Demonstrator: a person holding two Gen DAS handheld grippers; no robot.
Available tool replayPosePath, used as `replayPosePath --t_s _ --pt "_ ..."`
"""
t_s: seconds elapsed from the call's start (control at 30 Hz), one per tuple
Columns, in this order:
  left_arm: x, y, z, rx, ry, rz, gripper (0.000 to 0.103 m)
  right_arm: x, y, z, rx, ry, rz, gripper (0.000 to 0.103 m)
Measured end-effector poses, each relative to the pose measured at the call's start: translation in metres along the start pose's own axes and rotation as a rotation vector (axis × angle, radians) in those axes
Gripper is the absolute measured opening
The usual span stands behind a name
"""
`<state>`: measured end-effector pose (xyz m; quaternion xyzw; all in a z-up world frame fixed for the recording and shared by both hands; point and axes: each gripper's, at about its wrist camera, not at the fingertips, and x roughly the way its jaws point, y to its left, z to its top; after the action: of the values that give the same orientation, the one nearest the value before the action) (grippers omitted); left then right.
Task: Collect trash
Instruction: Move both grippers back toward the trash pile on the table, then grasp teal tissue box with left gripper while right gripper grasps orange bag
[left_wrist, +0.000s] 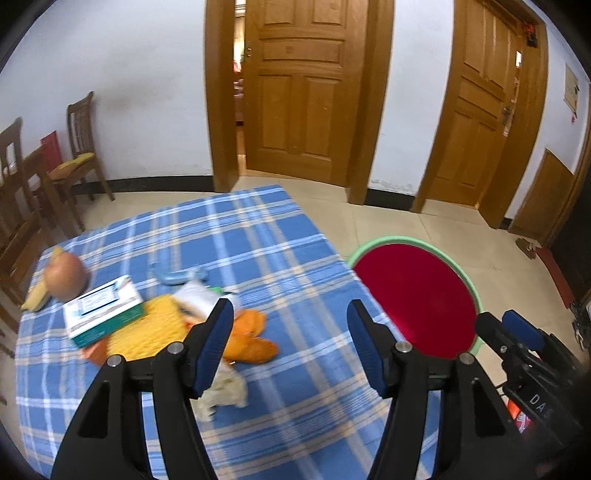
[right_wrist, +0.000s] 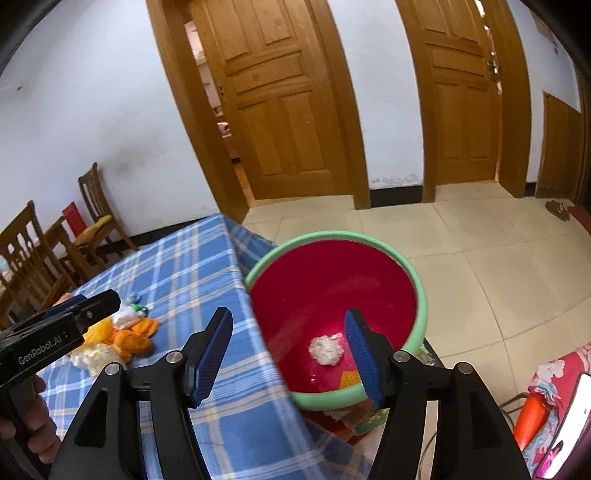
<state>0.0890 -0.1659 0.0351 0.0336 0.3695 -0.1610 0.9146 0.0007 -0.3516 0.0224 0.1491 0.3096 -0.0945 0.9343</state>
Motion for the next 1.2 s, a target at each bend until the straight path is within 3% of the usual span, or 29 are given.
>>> replayPosePath --t_s 0.7,1.2 --pt "-0.041 0.109 -0.032 -0.173 -0.021 0.168 0.064 -0.003 0.080 -0.016 -0.126 0.023 0.114 0.067" --pt "-0.015 0.171 -0.053 -0.262 0.052 0.242 0.064 0.025 0.112 -0.027 -0.166 0.082 0.134 0.067"
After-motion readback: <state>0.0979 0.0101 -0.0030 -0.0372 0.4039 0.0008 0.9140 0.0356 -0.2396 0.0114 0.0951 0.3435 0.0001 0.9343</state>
